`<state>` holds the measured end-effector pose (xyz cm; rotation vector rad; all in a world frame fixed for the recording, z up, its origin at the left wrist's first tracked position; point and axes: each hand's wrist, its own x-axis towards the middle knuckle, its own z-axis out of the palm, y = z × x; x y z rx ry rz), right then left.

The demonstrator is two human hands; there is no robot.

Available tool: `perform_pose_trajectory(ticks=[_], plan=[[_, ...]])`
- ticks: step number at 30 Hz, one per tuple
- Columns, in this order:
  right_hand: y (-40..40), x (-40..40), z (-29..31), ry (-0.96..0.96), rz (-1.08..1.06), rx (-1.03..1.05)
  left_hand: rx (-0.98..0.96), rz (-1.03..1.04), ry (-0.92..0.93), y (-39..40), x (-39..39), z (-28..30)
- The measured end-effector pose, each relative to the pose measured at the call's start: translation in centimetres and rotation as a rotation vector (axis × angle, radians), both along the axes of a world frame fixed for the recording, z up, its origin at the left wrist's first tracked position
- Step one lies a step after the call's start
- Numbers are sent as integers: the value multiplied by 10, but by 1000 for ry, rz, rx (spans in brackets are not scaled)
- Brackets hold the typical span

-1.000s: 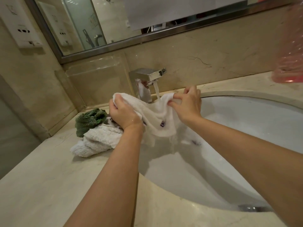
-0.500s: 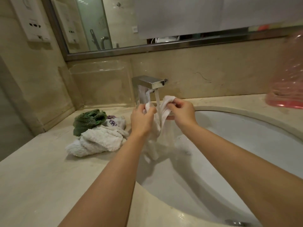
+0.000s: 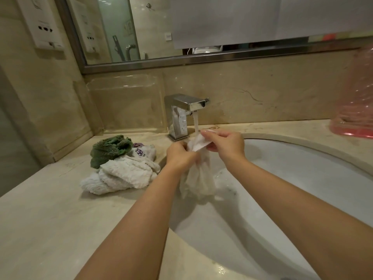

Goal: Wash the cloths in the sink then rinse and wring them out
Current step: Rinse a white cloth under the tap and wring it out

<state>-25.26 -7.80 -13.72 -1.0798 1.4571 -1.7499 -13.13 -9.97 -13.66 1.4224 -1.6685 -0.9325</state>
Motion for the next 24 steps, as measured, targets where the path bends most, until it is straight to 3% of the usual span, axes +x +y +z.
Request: perform_pose_trajectory(ticks=[3,5,8,11,14,17,21,24], plan=[[-4,-9,-4,-360,-168,85,109,51,205,2,-1,4],[-7,-15,-12,-371,-162,332,157,107,351,2,0,6],[-5,-15,-31,-453,286,764,203,105,643,2,1,10],[0,-13,-36,-674,599,813,199,8,836,4,2,12],[2,-13,-30,-738,659,658,117,-70,743,4,-1,12],[4,-12,-25,-802,532,546,0,-91,443,7,-5,8],[6,-8,-21,-644,390,550,-95,-13,7,7,-13,-7],[1,7,-17,-472,256,531,-19,81,-10,5,-16,-7]])
